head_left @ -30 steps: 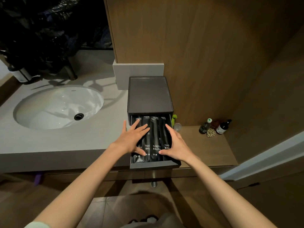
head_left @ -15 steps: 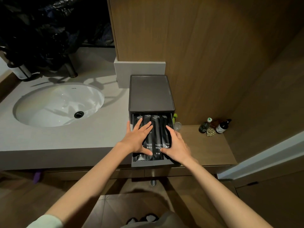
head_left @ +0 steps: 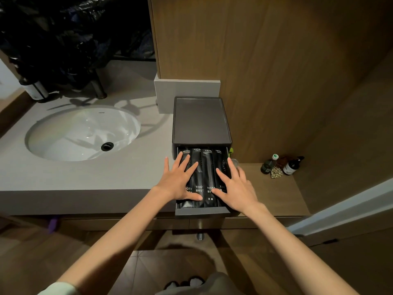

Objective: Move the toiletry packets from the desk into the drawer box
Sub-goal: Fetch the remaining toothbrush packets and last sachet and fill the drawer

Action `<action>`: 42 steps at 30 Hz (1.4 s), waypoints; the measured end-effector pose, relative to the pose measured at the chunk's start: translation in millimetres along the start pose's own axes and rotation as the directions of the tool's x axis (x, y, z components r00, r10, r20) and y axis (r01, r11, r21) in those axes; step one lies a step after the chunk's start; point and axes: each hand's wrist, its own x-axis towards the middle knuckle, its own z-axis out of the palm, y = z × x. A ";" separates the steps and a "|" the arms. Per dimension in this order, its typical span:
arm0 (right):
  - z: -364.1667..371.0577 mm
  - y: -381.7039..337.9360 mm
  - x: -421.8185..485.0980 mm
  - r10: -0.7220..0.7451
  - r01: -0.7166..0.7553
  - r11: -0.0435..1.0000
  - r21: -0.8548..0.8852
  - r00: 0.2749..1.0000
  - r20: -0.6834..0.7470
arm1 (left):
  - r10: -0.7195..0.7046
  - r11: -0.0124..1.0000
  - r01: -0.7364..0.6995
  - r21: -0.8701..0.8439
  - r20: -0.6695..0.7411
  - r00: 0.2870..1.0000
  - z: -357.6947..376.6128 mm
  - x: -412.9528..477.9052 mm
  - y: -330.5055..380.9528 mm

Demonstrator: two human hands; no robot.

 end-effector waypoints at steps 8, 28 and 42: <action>1.8 -2.7 7.1 0.023 -0.020 0.997 -0.069 0.999 0.039 | -0.027 1.000 0.027 -0.010 -0.009 1.000 6.5 -1.1 -1.8; -9.1 16.4 13.4 -0.127 0.128 0.992 -0.018 0.990 0.061 | -0.089 0.988 0.090 -0.124 0.009 0.996 -9.1 -6.0 2.1; -61.5 -38.8 -17.2 -0.197 0.320 0.856 0.405 0.928 -0.317 | -0.440 0.705 -0.063 -0.707 -0.505 0.743 -29.4 -106.8 -25.3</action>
